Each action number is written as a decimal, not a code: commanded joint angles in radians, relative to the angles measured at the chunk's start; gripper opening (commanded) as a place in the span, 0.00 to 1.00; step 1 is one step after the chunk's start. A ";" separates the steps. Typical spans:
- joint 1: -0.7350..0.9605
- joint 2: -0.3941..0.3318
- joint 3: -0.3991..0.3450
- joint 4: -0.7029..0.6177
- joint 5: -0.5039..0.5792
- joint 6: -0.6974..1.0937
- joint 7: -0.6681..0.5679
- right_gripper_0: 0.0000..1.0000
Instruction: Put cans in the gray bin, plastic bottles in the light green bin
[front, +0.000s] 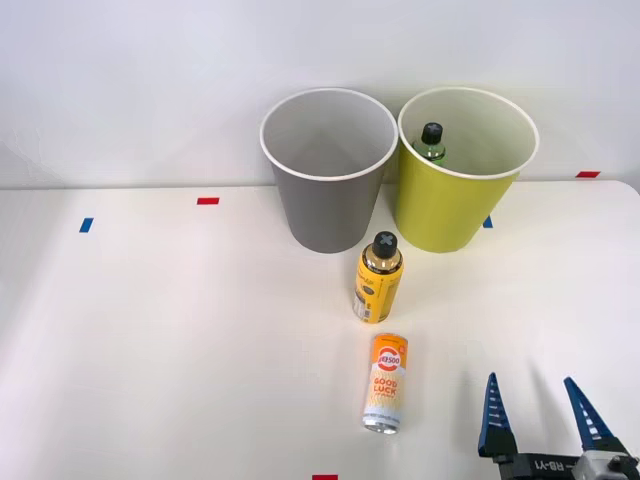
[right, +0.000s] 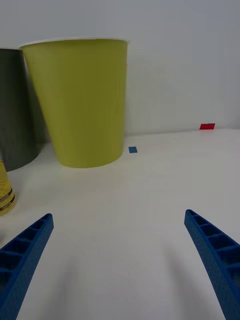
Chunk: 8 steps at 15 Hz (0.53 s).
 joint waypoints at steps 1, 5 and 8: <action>0.033 -0.012 0.053 -0.001 0.002 -0.017 0.017 0.91; 0.034 -0.035 0.096 0.001 -0.002 -0.028 0.054 0.90; 0.039 -0.031 0.084 0.001 -0.018 -0.028 0.068 0.90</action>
